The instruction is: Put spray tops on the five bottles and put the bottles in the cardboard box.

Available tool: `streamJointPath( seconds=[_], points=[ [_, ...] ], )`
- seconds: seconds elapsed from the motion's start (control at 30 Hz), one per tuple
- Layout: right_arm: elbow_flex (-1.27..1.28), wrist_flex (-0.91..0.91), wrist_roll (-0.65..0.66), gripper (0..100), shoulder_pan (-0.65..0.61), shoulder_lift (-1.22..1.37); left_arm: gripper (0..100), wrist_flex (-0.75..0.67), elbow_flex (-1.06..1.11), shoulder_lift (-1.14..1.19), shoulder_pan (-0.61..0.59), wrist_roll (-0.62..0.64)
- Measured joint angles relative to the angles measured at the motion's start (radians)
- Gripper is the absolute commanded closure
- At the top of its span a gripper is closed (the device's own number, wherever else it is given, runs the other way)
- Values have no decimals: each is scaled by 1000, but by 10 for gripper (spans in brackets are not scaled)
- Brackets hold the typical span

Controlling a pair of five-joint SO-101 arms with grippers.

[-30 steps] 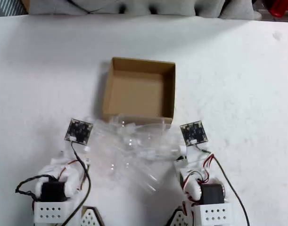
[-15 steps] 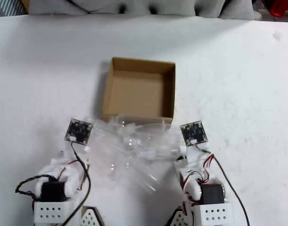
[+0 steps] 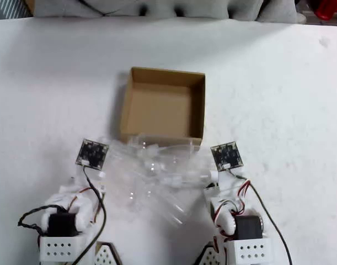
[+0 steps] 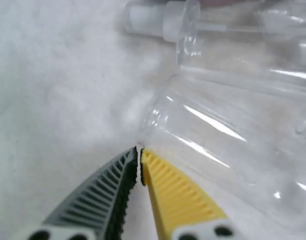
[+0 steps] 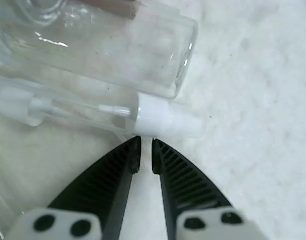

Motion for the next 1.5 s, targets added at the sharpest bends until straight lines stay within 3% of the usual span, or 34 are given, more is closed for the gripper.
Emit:
streamJointPath(
  seconds=[0.83,1.1,1.37,1.5],
  points=[
    [0,0,0,982,5,0,977,0,0,0,0,0],
    [-23,0,-2,982,222,-14,977,0,0,0,0,0],
    [-23,-32,0,981,264,-14,977,0,0,0,0,0],
    [-23,-78,5,981,350,-14,977,0,0,0,0,0]
  ],
)
